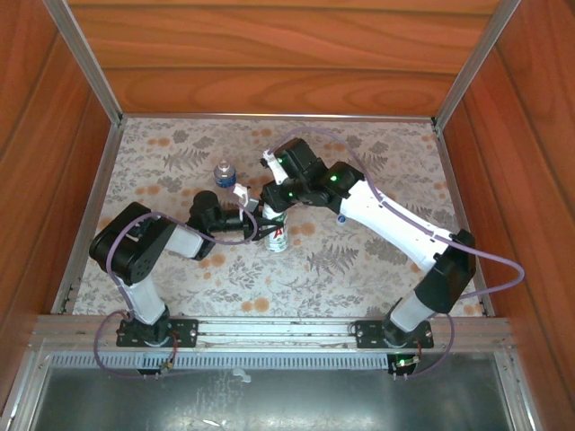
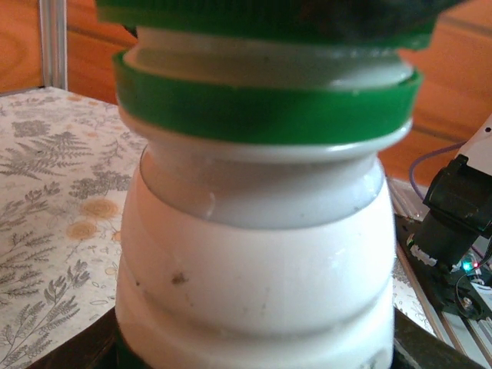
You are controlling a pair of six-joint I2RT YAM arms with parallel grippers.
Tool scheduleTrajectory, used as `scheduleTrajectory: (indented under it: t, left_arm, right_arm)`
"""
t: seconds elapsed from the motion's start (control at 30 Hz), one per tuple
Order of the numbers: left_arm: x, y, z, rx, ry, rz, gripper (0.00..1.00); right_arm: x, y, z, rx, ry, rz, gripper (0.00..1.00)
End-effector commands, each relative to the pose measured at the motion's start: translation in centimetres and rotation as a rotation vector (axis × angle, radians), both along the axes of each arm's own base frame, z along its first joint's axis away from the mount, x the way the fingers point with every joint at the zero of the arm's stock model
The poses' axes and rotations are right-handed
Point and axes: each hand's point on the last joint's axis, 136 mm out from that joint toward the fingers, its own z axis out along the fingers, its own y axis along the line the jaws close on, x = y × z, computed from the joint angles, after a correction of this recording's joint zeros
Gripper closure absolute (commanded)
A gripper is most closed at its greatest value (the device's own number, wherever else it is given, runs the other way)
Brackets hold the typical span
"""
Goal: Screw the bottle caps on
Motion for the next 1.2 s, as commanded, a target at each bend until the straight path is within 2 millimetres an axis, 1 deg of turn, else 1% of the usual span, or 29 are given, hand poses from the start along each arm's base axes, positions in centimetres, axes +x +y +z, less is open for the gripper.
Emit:
scheduleTrajectory:
  t: [0.0, 0.2, 0.33, 0.43, 0.6, 0.77, 0.87, 1.07, 1.17]
  left_arm:
    - [0.0, 0.1, 0.9, -0.015, -0.033, -0.01, 0.46]
    - [0.0, 0.0, 1.0, -0.017, -0.035, -0.013, 0.46]
    - [0.1, 0.1, 1.0, -0.016, -0.035, -0.003, 0.46]
    - [0.3, 0.2, 1.0, -0.016, -0.034, 0.009, 0.46]
    - [0.4, 0.3, 1.4, -0.021, -0.042, 0.016, 0.46]
    - [0.5, 0.3, 1.3, -0.02, -0.041, 0.021, 0.46]
    - [0.6, 0.3, 1.3, -0.02, -0.041, 0.03, 0.46]
    - [1.6, 0.5, 1.0, -0.012, -0.055, 0.09, 0.46]
    - [2.1, 0.7, 0.4, 0.003, -0.073, 0.124, 0.46]
  right_arm:
    - [-1.7, 0.5, 0.2, 0.033, 0.04, 0.155, 0.57]
    - [-2.3, -0.2, 0.0, 0.04, 0.086, 0.269, 0.57]
    - [-2.4, -0.5, -0.5, 0.006, 0.115, 0.279, 0.57]
    - [-3.0, -0.4, -1.0, 0.001, 0.126, 0.286, 0.56]
    - [-3.4, -0.2, -2.6, 0.001, 0.121, 0.241, 0.55]
    - [-2.2, -0.7, -4.0, -0.035, 0.097, 0.116, 0.55]
    - [-1.8, -0.8, -4.2, -0.047, 0.052, 0.066, 0.53]
    - [-1.2, 0.3, -4.0, 0.05, -0.042, 0.005, 0.54]
    - [-0.8, 0.4, -4.5, 0.072, -0.066, -0.02, 0.55]
